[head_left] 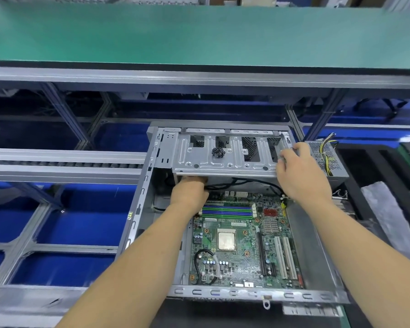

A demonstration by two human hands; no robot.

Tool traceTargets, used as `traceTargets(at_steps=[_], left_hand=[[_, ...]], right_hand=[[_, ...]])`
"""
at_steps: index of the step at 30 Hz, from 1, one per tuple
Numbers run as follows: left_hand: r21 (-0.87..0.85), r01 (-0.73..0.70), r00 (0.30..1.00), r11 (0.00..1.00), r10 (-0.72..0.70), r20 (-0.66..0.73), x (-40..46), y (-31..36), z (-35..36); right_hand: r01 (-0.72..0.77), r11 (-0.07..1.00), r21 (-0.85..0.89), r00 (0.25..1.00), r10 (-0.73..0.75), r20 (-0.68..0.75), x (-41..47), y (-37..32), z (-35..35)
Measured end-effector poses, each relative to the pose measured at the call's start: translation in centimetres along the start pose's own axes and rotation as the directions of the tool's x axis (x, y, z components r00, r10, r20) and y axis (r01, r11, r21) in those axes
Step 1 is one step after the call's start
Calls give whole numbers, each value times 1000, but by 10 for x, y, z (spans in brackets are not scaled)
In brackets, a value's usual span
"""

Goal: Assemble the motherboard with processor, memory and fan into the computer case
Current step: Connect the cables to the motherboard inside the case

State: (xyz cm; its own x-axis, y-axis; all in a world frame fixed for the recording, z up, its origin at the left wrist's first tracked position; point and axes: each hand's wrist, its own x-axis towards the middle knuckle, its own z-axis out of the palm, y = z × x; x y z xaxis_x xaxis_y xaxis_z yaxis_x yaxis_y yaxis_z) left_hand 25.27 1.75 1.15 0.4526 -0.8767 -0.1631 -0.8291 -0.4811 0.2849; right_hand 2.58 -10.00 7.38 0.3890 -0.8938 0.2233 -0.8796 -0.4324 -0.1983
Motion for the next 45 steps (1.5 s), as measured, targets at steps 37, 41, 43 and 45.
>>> traceTargets(at_steps=[37, 41, 43, 45], left_hand=[[-105, -98, 995, 990, 95, -34, -9, 12, 7], [-80, -176, 983, 981, 171, -61, -11, 10, 10], [-61, -229, 971, 972, 223, -86, -13, 9, 10], [-23, -270, 958, 963, 266, -106, -13, 8, 11]], right_hand=[[69, 993, 98, 841, -111, 530, -40, -67, 60], [-73, 997, 32, 844, 44, 535, -24, -66, 76], [-121, 993, 9, 826, 96, 555, -20, -68, 82], [-211, 974, 89, 831, 130, 541, -15, -69, 85]])
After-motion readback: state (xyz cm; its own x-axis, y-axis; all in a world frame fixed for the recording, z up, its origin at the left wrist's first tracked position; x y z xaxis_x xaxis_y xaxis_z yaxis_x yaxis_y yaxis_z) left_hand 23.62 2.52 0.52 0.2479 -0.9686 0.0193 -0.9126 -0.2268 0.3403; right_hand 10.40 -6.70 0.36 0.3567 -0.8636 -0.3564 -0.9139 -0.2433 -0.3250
